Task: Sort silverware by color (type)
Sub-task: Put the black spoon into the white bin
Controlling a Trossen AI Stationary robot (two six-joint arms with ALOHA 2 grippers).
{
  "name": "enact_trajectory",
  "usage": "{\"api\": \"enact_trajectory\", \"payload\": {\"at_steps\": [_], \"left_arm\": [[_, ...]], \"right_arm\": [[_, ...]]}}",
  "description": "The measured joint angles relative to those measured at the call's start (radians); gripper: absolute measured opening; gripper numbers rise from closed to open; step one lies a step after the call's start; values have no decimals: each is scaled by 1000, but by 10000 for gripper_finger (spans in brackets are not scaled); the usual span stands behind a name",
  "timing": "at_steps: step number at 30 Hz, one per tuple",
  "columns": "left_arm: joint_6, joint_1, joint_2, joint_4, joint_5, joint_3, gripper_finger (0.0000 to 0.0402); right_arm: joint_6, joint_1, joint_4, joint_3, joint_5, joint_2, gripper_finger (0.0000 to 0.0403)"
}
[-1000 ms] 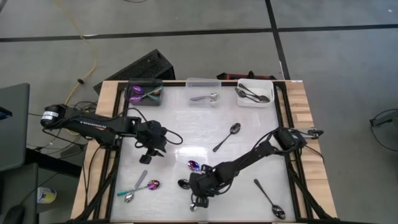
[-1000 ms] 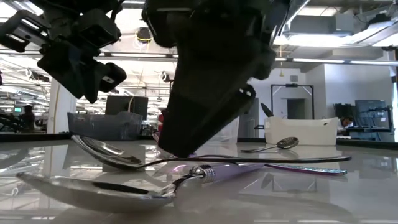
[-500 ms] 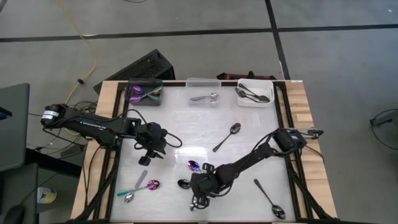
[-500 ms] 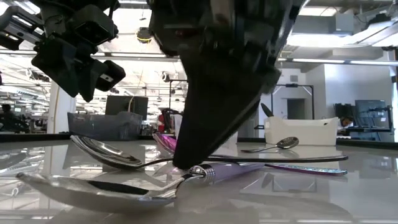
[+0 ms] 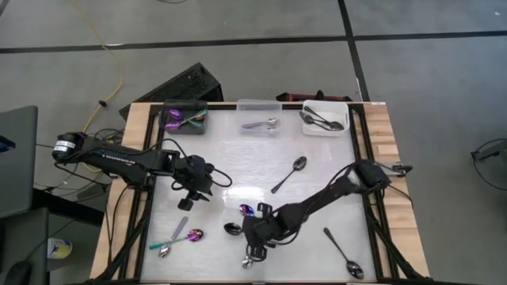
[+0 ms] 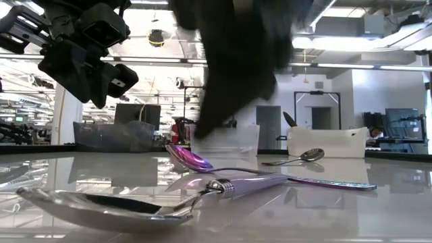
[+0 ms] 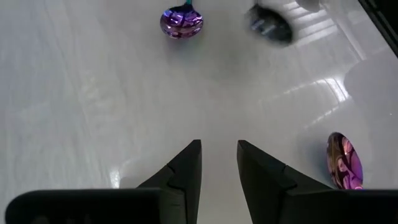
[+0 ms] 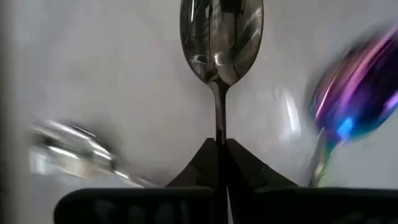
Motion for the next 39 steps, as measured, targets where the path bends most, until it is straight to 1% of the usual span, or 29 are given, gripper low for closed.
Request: {"api": "enact_trajectory", "payload": {"at_steps": [2,5,7,10,13,16,19,22,24,26,28,30,33,35,39], "left_arm": [[2,0,0,1,-15,0,87],[9,0,0,2,-33,0,87],[10,0,0,4,-43,0,87],[23,0,0,5,-46,0,87],[32,0,0,12,-47,0,87],[33,0,0,41,-48,0,87],[45,0,0,69,-63,0,87],[51,0,0,106,-116,0,87],[51,4,0,110,-162,6,87],[37,11,0,109,-189,14,87],[28,24,0,108,-200,21,87],[34,39,0,108,-203,27,87],[47,68,0,132,-203,32,87],[45,85,0,157,-203,32,87],[28,106,0,183,-203,33,87]], "right_arm": [[-36,-3,1,3,18,-62,31],[-100,-4,-29,5,76,-158,31],[-129,-8,-121,5,129,-229,31],[-142,-30,-322,5,220,-342,31],[-141,-92,-502,-39,300,-460,31],[-179,-212,-582,-144,330,-584,31],[-310,-384,-539,-305,330,-722,31],[-466,-606,-437,-486,328,-831,31],[-562,-764,-365,-584,327,-894,31],[-649,-904,-284,-649,306,-957,31],[-764,-1026,-206,-691,252,-1000,31],[-839,-1122,-164,-712,187,-1009,31],[-907,-1234,-130,-713,73,-973,31],[-954,-1281,-111,-714,43,-927,31],[-1009,-1323,-33,-715,41,-817,31]]}}
